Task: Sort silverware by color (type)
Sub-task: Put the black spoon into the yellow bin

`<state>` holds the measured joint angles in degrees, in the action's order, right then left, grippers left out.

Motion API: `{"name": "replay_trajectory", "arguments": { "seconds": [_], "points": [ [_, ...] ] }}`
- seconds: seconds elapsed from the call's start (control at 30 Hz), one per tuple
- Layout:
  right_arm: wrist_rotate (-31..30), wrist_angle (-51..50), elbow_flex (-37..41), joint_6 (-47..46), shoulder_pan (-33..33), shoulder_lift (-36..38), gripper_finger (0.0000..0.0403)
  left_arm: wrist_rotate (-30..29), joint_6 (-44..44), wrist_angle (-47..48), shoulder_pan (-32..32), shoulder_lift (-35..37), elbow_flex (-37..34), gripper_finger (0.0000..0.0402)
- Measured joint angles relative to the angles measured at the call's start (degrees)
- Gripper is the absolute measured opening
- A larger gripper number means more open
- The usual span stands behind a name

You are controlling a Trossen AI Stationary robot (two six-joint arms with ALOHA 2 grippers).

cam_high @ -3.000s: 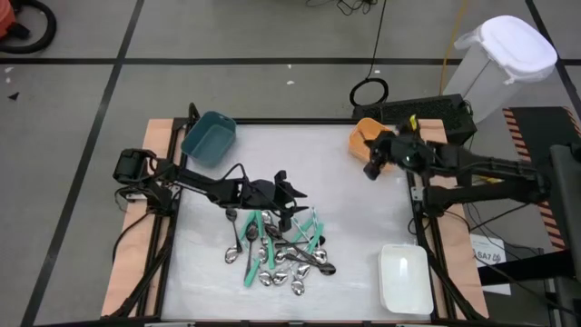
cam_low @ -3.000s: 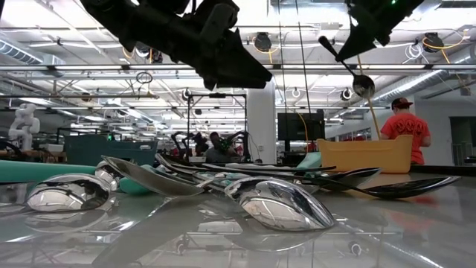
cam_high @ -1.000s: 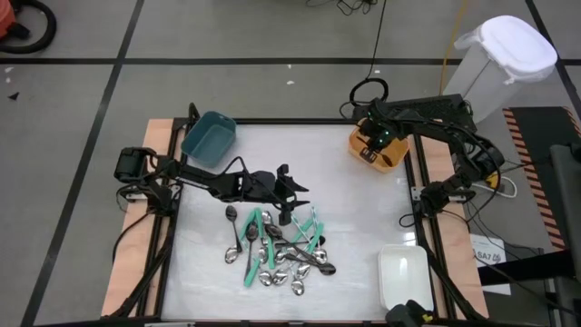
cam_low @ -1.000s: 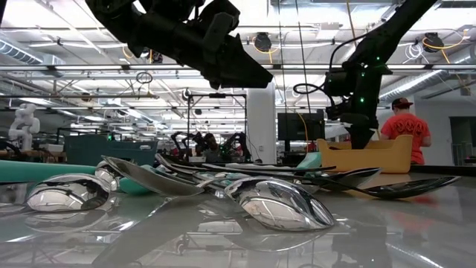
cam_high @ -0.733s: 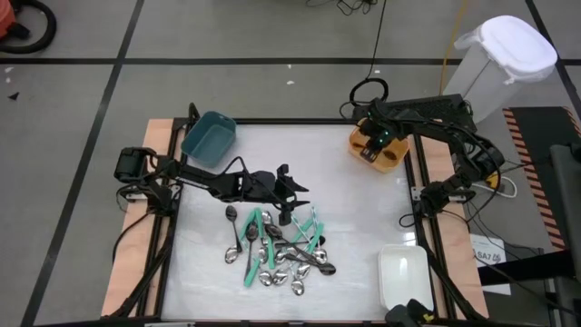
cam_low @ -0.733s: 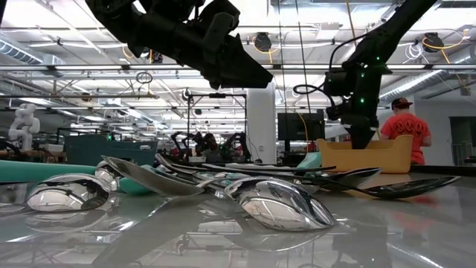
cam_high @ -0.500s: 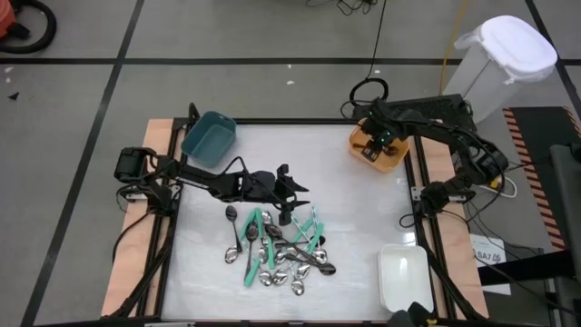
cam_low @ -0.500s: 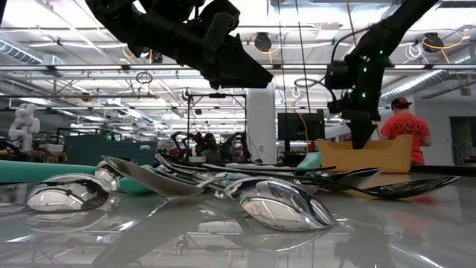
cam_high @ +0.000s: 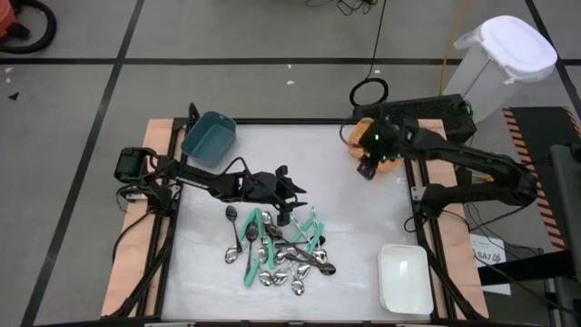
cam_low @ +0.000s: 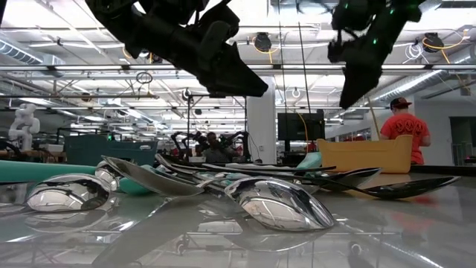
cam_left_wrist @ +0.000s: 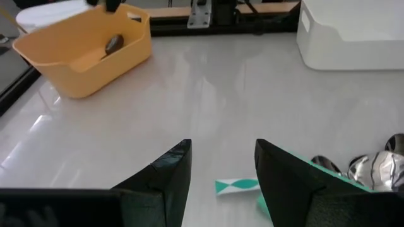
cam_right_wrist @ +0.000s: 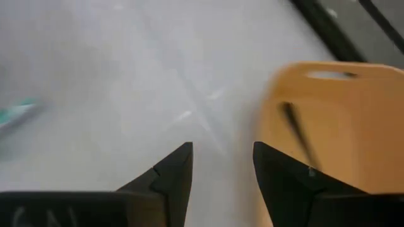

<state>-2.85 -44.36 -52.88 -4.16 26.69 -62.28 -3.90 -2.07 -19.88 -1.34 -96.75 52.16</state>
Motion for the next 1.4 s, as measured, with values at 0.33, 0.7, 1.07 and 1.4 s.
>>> {"name": "replay_trajectory", "arguments": {
  "seconds": [0.33, 0.7, 1.07, 1.4],
  "points": [
    [-12.5, 0.4, 0.0, -16.0, -25.0, -0.3, 0.016, 0.0, 5.2, 5.0, -1.4, 0.0, 0.0, 0.0175],
    [-25.0, 10.1, 0.0, -23.2, -46.2, -10.4, 0.016, -1.6, 8.1, 6.8, -7.2, 0.0, 0.0, 0.0175],
    [-24.9, 25.5, 0.1, -17.9, -54.3, -24.3, 0.016, -1.7, 5.5, 6.9, -14.6, 0.0, 0.0, 0.0175],
    [-23.8, 29.1, 0.1, -17.3, -55.3, -26.5, 0.016, -1.8, 2.3, 13.5, -17.5, 0.0, 0.0, 0.0175]
  ]
}}
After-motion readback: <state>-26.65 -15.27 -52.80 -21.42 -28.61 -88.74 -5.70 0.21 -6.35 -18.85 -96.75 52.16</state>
